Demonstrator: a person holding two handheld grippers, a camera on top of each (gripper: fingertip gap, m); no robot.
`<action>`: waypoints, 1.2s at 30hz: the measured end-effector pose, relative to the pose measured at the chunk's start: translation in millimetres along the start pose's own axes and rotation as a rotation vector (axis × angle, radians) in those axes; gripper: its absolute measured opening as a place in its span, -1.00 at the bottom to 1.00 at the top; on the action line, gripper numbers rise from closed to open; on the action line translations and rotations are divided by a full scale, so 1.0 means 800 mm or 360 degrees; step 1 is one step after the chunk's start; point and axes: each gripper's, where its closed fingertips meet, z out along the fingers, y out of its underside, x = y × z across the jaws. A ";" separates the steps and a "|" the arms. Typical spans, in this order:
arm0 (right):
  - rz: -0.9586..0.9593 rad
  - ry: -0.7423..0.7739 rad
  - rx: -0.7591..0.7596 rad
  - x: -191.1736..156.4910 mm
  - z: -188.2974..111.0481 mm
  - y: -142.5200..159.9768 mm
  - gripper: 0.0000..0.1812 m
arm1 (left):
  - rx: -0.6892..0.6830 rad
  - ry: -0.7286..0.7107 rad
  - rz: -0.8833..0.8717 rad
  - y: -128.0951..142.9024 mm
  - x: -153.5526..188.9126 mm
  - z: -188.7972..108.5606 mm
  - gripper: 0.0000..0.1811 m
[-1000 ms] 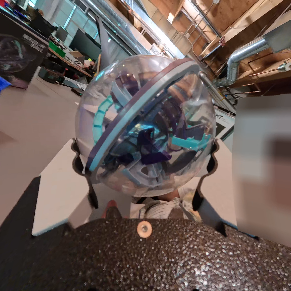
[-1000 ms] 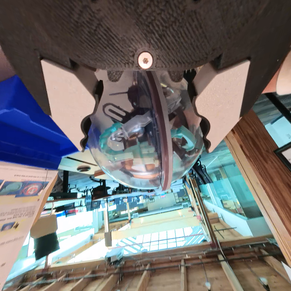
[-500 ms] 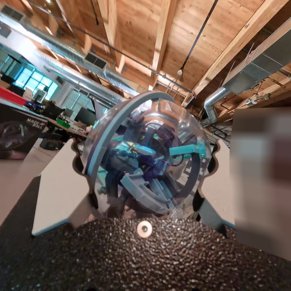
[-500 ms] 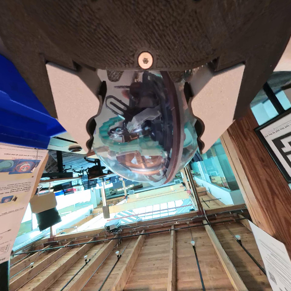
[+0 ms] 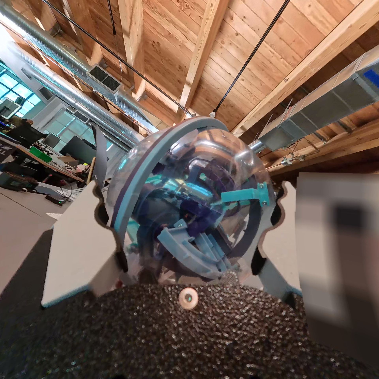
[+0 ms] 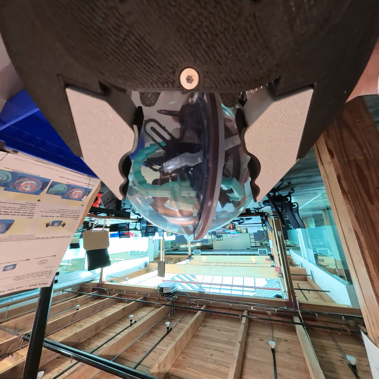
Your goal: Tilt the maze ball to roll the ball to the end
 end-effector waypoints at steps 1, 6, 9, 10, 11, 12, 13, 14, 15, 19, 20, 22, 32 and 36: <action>-0.0028 0.0003 0.0000 -0.002 0.000 -0.001 0.27 | 0.0012 0.0011 -0.0011 -0.001 0.000 0.000 0.73; -0.0061 -0.0035 0.0031 -0.013 -0.002 -0.007 0.16 | 0.0054 0.0063 -0.0004 -0.007 0.011 0.000 0.74; -0.0071 -0.0061 0.0057 -0.015 -0.002 -0.009 0.16 | 0.0059 0.0063 0.0082 -0.011 0.016 0.001 0.73; -0.0065 -0.0069 0.0066 -0.016 -0.002 -0.009 0.17 | 0.0073 0.0057 0.0151 -0.014 0.018 0.000 0.72; -0.0044 -0.0082 0.0081 -0.016 -0.002 -0.010 0.19 | 0.0088 0.0046 0.0241 -0.017 0.021 0.000 0.72; -0.0013 -0.0094 0.0090 -0.016 -0.001 -0.011 0.23 | 0.0089 0.0037 0.0349 -0.019 0.025 -0.001 0.72; 0.0013 -0.0110 0.0105 -0.015 -0.001 -0.012 0.25 | 0.0080 0.0025 0.0457 -0.020 0.029 -0.001 0.71; 0.0046 -0.0115 0.0122 -0.012 -0.001 -0.012 0.25 | 0.0072 0.0015 0.0554 -0.022 0.033 -0.001 0.71; 0.0092 -0.0120 0.0141 -0.009 -0.001 -0.013 0.26 | 0.0068 0.0012 0.0649 -0.024 0.039 -0.001 0.70; 0.0320 -0.0134 0.0167 0.011 0.001 -0.006 0.39 | 0.0052 -0.0051 0.1034 -0.030 0.054 -0.005 0.57; 0.0332 -0.0145 0.0157 0.016 0.004 0.000 0.45 | 0.0008 -0.0077 0.1110 -0.025 0.051 -0.005 0.55; 0.0311 -0.0160 0.0162 0.030 0.009 0.016 0.46 | -0.0124 -0.0125 0.1226 -0.008 0.029 -0.007 0.53; 0.0305 -0.0147 0.0190 0.116 0.010 0.134 0.39 | -0.0798 -0.0770 0.1694 0.066 -0.141 -0.044 0.73; 0.0335 -0.0146 0.0257 0.126 0.003 0.137 0.38 | -0.0891 -0.0927 0.1890 0.076 -0.153 -0.040 0.73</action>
